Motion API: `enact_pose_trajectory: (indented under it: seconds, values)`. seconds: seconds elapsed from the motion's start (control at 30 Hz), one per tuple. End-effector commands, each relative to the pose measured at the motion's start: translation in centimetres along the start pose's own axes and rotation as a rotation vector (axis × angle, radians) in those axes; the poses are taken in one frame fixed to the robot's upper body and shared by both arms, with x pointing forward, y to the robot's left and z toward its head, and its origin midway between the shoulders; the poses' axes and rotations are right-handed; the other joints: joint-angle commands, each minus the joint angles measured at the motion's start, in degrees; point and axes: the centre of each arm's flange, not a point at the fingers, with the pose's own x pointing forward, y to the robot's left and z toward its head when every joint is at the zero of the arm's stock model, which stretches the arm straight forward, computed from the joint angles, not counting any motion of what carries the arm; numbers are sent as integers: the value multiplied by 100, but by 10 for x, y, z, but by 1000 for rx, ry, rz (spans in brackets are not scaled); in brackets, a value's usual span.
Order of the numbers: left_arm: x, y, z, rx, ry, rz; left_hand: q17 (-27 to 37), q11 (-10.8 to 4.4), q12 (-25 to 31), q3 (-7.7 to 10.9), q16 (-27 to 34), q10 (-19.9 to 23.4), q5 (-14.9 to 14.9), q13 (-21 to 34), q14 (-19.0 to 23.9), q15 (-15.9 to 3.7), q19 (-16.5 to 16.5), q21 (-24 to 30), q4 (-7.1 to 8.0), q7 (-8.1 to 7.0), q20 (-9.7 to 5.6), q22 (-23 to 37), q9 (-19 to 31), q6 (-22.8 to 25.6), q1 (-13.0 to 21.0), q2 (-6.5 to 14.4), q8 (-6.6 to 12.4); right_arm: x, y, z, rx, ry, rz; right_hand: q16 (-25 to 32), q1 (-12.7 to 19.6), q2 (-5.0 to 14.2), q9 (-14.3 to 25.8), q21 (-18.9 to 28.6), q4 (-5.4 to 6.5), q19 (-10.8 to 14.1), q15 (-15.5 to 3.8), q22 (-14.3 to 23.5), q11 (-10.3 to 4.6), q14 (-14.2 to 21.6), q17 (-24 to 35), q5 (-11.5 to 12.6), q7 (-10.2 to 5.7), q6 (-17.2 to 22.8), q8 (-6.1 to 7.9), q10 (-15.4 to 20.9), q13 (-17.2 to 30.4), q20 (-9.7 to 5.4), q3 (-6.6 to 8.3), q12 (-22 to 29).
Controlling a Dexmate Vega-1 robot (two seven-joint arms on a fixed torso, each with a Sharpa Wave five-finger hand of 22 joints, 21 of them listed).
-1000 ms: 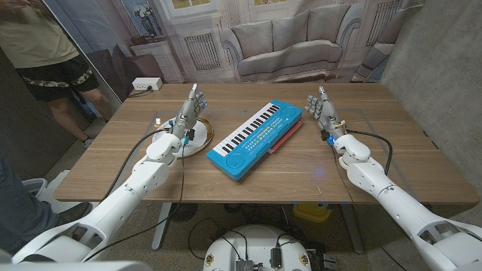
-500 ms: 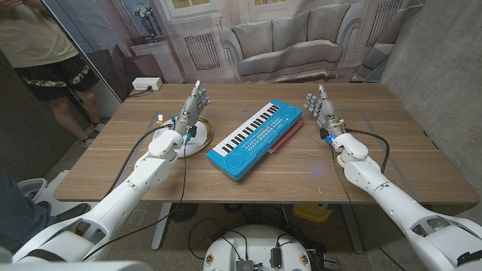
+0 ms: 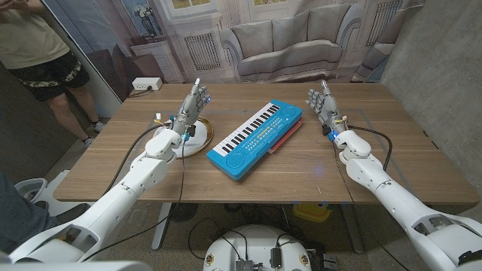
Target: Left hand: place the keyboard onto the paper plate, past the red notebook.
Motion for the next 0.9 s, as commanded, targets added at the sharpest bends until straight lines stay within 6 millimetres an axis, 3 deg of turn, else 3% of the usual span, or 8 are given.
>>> enact_pose_trajectory:
  seconds: [0.03, 0.53, 0.9]
  values:
    - [-10, 12, 10, -10, -12, -62, 9, -17, 46, 39, 42, 72, 22, 30, 39, 4, 52, -3, 6, 24, -186, 12, 6, 67, 48, 39, 26, -6, 13, 3, -11, -21, -28, 36, 59, 20, 15, -22, -18, 66, 29, 6, 4, 52, 7, 28, 4, 67, 36, 69, 29, -72, 28, 10]
    - [-27, 23, 15, 34, -42, -74, 9, -20, 51, 58, 41, 110, 18, 31, 75, 0, 83, -13, -19, 25, -175, 14, 8, 104, 113, 98, 30, -13, 26, 1, -17, -22, -51, 32, 87, 40, 15, -55, -36, 88, 28, 7, 0, 65, 6, 23, 3, 84, 36, 82, 30, -67, 31, 10]
    - [-38, 25, 8, 30, -37, -88, 9, -19, 49, 67, 39, 123, 13, 31, 94, -8, 93, -23, -38, 24, -171, 15, 9, 110, 157, 126, 25, -18, 30, 4, -26, -21, -78, 30, 111, 56, 15, -82, -53, 109, 21, 9, 7, 74, 6, 18, 5, 92, 33, 91, 31, -66, 34, 9]
